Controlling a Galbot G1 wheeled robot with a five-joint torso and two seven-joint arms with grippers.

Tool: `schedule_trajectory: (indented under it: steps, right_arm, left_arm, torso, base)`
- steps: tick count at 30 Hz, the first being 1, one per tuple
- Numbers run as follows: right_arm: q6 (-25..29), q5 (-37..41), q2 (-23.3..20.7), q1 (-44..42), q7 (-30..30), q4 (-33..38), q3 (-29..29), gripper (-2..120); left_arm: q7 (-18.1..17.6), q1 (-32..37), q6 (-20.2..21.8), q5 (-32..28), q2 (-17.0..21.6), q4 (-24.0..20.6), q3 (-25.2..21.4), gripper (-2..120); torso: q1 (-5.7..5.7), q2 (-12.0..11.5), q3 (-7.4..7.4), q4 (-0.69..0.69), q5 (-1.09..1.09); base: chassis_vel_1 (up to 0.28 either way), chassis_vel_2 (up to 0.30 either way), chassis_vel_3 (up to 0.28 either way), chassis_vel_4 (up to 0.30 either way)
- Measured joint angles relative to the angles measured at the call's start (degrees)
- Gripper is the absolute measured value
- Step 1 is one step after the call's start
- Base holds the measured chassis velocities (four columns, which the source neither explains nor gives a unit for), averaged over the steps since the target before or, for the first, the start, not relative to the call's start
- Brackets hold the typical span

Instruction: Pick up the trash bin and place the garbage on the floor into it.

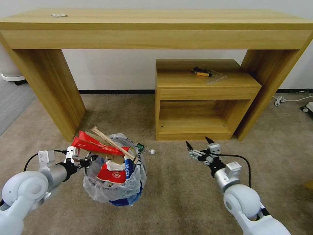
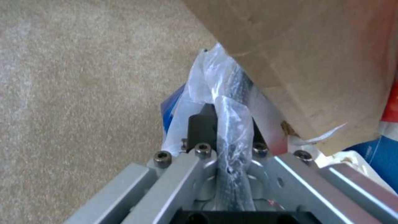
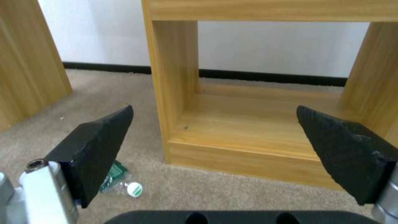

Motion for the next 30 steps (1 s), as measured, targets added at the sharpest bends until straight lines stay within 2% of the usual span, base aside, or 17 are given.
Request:
schedule_trajectory:
  steps: [7,17,30]
  right_arm:
    - [-0.19,0.01,1.90,0.90,0.06,-0.44,-0.84,100]
    - [-0.33,0.29,1.72,1.56,0.02,-0.94,-1.30,100]
    - [-0.43,0.62,1.87,1.94,0.01,-1.51,-1.97,100]
  left_arm:
    - [0.05,0.16,0.00,0.23,0.12,-0.49,0.40,0]
    - [0.03,0.40,0.00,0.20,0.28,-0.84,0.36,0]
    - [0.02,0.44,0.00,0.18,0.23,-1.34,0.37,0]
  torso:
    - [0.00,0.00,0.00,0.00,0.00]
    - [0.00,0.00,0.00,0.00,0.00]
    - [0.00,-0.01,0.01,0.00,0.00]
  base:
    - [0.000,0.000,0.000,0.000]
    - [0.000,0.000,0.000,0.000]
    - [-0.038,0.085,0.044,-0.083]
